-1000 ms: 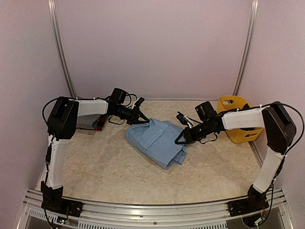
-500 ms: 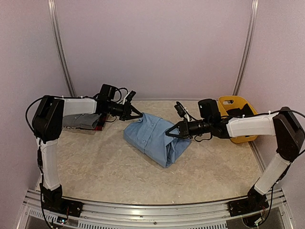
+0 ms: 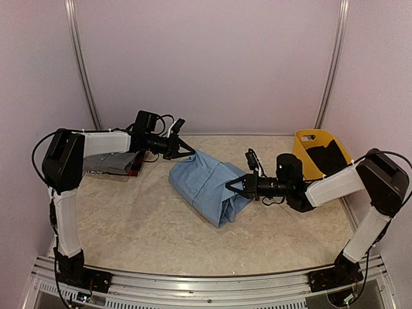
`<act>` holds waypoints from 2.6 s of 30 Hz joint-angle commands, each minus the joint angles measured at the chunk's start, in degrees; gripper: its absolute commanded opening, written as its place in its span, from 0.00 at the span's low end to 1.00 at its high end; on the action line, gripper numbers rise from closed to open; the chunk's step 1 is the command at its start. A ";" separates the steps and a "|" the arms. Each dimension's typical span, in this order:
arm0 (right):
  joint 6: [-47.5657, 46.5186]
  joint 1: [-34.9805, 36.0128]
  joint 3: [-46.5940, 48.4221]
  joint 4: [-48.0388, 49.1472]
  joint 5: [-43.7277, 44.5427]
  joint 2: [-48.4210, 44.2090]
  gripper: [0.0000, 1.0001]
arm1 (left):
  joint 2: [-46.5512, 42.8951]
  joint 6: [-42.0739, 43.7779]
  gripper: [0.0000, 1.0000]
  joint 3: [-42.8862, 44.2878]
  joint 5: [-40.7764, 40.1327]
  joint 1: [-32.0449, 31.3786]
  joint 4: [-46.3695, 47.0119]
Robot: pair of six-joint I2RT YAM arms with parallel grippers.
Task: Fold and stack the long sleeve shirts
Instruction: Fold the 2/3-rectangle-folded shirt at the center of the board, then adjust the square-folded shirt at the center of the board.
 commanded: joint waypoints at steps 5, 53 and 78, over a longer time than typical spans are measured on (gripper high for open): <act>-0.34 -3.53 -0.87 0.97 2.40 1.88 0.00 | 2.07 -0.66 0.03 3.45 -7.42 -0.17 5.16; -42.00 -23.50 29.45 -50.43 2.28 16.05 0.54 | -5.12 5.12 0.99 -18.40 -44.34 -17.27 15.06; -26.55 -7.52 10.36 -34.62 3.96 2.38 0.13 | -22.81 4.35 0.99 -34.53 -57.36 -15.21 10.89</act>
